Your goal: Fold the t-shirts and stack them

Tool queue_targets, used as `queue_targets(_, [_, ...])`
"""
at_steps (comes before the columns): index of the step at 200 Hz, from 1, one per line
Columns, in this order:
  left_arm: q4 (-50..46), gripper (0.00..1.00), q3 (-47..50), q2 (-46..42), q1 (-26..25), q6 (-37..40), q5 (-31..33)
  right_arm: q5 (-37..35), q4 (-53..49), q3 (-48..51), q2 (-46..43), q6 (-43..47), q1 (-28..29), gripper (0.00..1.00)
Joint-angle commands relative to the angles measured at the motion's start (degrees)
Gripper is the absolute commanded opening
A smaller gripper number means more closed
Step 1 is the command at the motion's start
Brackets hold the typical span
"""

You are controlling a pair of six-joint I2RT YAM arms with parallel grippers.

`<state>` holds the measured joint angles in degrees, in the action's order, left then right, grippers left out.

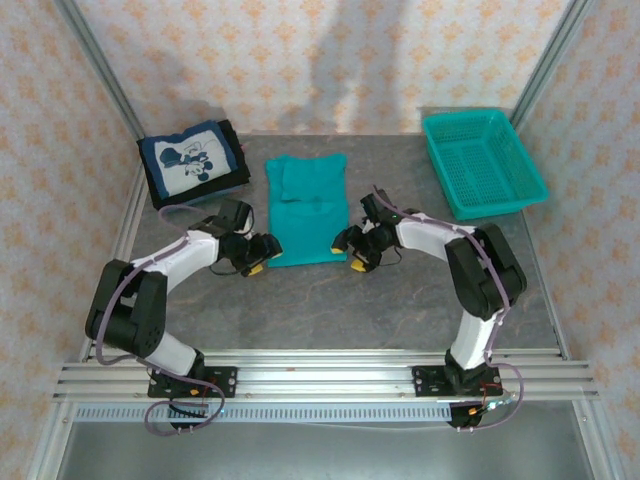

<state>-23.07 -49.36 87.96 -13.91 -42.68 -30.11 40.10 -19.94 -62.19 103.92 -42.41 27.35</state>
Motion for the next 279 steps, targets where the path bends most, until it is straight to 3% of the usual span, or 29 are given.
queue_targets(1, [1.53, 0.64, -1.49, 2.25, -0.57, -0.83, -0.74, -0.04, 1.5, -1.96, 1.94, -0.27, 0.33, 0.65])
queue_targets(36, [4.44, 0.62, -1.47, 6.56, -1.29, -1.23, -1.45, 0.48, 3.23, -2.55, 3.73, -1.27, 0.33, 0.63])
queue_targets(73, [5.53, 0.6, -4.27, 11.28, -2.08, -0.74, -0.54, 0.91, 4.25, -3.83, 6.16, -1.87, 0.33, 0.55])
queue_targets(159, [3.91, 0.29, -12.68, 17.08, -3.44, -2.49, 3.19, -0.05, 2.28, -12.33, 12.01, -2.75, 0.11, 0.26])
queue_targets(204, [0.07, 0.14, -15.01, 16.25, -4.09, -1.03, 5.87, -0.22, 0.16, -12.85, 11.65, -2.75, 0.14, 0.0])
queue_targets(232, [-4.63, 0.0, -14.8, 12.68, -3.97, 2.01, 9.15, -0.97, -0.33, -9.49, 8.11, -2.78, 0.09, 0.0])
queue_targets(279, [-5.94, 0.0, -6.95, 3.62, -4.58, 1.25, 11.99, -1.62, 0.83, -1.0, 0.33, -4.54, 0.58, 0.0])
